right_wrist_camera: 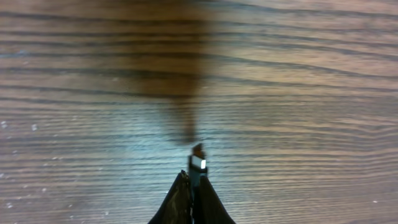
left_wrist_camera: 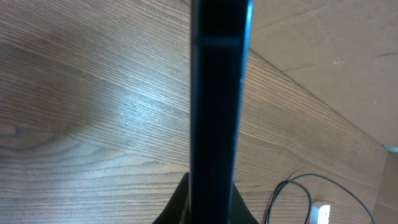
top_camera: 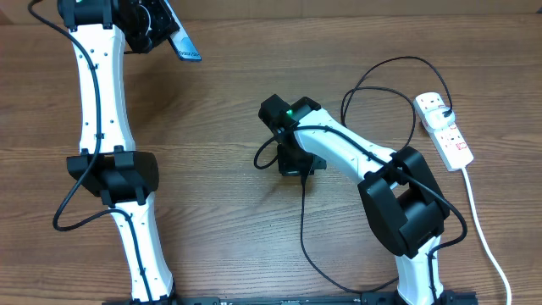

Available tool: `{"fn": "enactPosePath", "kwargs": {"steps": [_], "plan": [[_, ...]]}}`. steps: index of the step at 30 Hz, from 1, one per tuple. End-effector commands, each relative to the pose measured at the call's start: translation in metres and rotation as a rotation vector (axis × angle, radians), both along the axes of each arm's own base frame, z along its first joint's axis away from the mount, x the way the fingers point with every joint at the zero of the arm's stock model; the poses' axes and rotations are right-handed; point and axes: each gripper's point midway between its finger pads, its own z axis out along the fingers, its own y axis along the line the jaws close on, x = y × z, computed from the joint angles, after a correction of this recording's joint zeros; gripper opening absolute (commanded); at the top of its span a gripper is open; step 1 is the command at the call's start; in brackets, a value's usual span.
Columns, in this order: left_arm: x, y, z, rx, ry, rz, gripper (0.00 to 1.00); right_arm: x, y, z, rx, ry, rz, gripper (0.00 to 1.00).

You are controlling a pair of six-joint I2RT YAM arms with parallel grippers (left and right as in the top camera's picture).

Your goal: Plug charger to phone and switch on socket

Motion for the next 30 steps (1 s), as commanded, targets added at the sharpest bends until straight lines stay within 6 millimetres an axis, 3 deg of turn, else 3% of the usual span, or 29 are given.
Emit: {"fn": "enactPosePath", "kwargs": {"steps": [1,12,22,30], "plan": [[-0.003,-0.004,0.025,0.023,-0.066,-0.026,0.04,0.002,-0.010,0.007,-0.036,-0.028,-0.033,0.04],[-0.004,-0.004,0.024,0.023,-0.062,-0.026,0.04,-0.001,-0.010,0.006,-0.033,-0.013,-0.036,0.04],[-0.004,-0.005,0.025,0.016,-0.063,-0.031,0.04,-0.010,-0.016,-0.010,-0.047,0.002,-0.055,0.04],[-0.004,-0.006,0.025,0.016,-0.065,-0.038,0.04,-0.007,-0.014,-0.012,-0.038,-0.010,-0.055,0.04]]}}
